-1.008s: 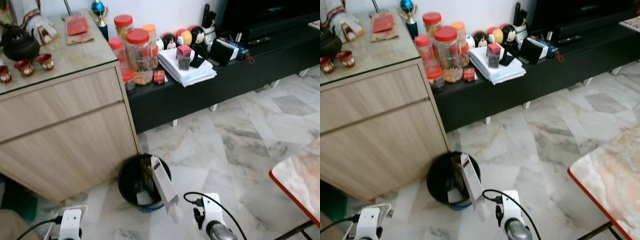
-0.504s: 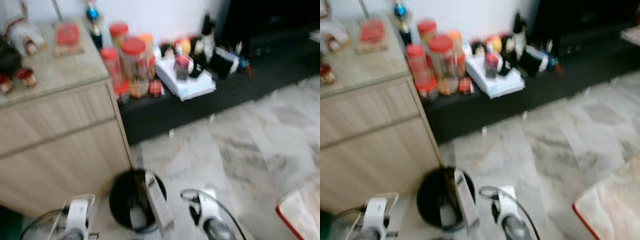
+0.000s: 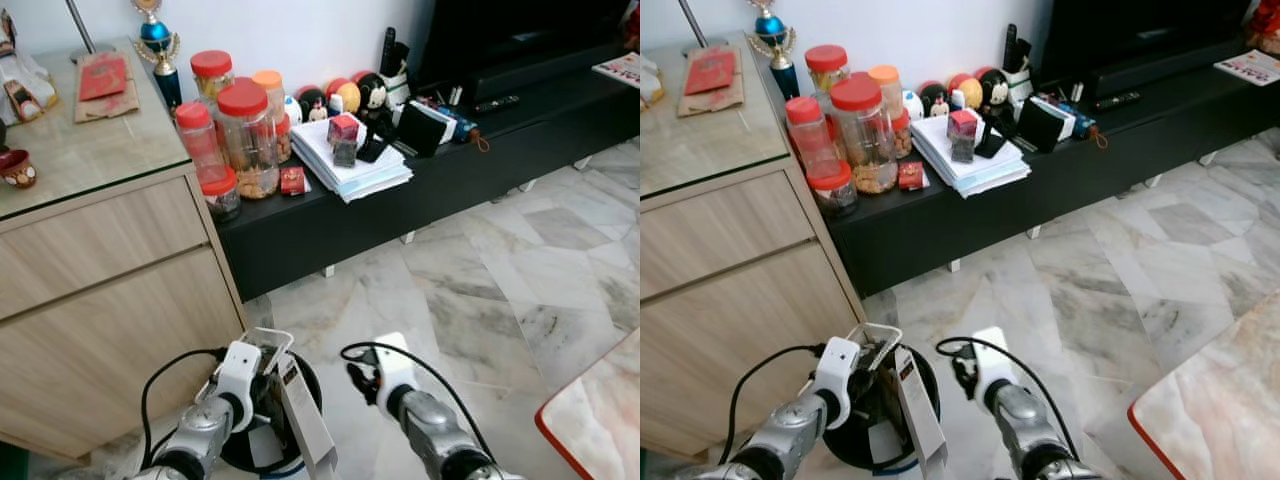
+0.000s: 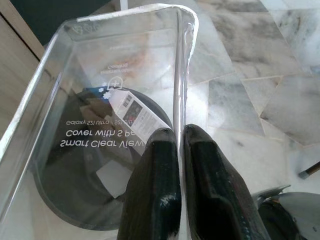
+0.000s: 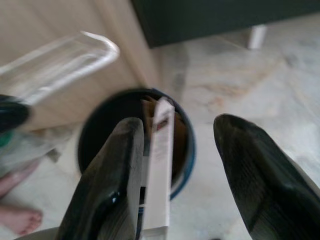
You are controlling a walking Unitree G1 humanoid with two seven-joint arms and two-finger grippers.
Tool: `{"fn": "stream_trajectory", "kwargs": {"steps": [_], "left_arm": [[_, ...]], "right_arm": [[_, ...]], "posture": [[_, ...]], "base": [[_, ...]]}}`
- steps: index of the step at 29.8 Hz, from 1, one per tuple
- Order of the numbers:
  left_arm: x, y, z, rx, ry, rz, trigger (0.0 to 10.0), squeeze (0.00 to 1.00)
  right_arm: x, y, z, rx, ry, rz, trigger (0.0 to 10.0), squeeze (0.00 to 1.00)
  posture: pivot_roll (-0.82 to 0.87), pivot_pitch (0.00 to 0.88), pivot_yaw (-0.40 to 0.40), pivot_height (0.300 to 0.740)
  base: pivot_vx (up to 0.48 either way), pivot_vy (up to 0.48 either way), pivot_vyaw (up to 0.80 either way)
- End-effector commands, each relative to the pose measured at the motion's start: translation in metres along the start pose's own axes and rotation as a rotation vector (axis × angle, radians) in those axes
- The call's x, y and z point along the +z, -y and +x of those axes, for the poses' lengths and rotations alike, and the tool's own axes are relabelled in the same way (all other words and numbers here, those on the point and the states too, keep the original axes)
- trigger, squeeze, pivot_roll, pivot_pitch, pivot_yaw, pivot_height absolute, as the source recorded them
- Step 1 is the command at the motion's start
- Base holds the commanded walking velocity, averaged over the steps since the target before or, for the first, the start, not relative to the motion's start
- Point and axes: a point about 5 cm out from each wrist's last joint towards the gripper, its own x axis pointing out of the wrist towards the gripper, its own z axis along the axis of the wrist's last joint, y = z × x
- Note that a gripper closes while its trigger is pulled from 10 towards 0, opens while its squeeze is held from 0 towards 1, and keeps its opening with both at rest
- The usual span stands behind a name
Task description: Picking trash to rubbish bin
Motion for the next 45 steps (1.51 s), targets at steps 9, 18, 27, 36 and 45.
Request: {"fn": "stream_trajectory", "kwargs": {"steps": [9, 18, 27, 36, 45], "left_arm": [[0.001, -0.014, -0.003, 0.075, 0.007, -0.042, 10.0, 0.00], [0.018, -0.021, -0.002, 0.112, 0.064, -0.003, 10.0, 0.00], [0.022, -0.026, -0.003, 0.149, 0.086, 0.003, 10.0, 0.00], [0.020, -0.028, -0.004, 0.183, 0.087, -0.003, 10.0, 1.00], [0.022, -0.028, -0.003, 0.196, 0.091, 0.000, 10.0, 1.00]], "right_arm": [[0.028, -0.003, 0.005, 0.078, 0.103, -0.080, 10.0, 0.00], [0.039, 0.003, 0.002, 0.113, 0.151, -0.122, 10.0, 0.00], [0.039, 0.004, 0.001, 0.143, 0.152, -0.155, 10.0, 0.00], [0.038, 0.002, 0.000, 0.156, 0.146, -0.168, 10.0, 0.00], [0.038, 0.008, -0.001, 0.116, 0.144, -0.187, 10.0, 0.00]], "posture": [[0.09, 0.175, -0.015, 0.740], [0.07, 0.212, -0.055, 0.740], [0.06, 0.245, -0.103, 0.740], [0.06, 0.245, -0.118, 0.740], [0.06, 0.246, -0.129, 0.740]], "base": [[0.000, 0.000, 0.00], [0.000, 0.000, 0.00], [0.000, 0.000, 0.00], [0.000, 0.000, 0.00], [0.000, 0.000, 0.00]]}}
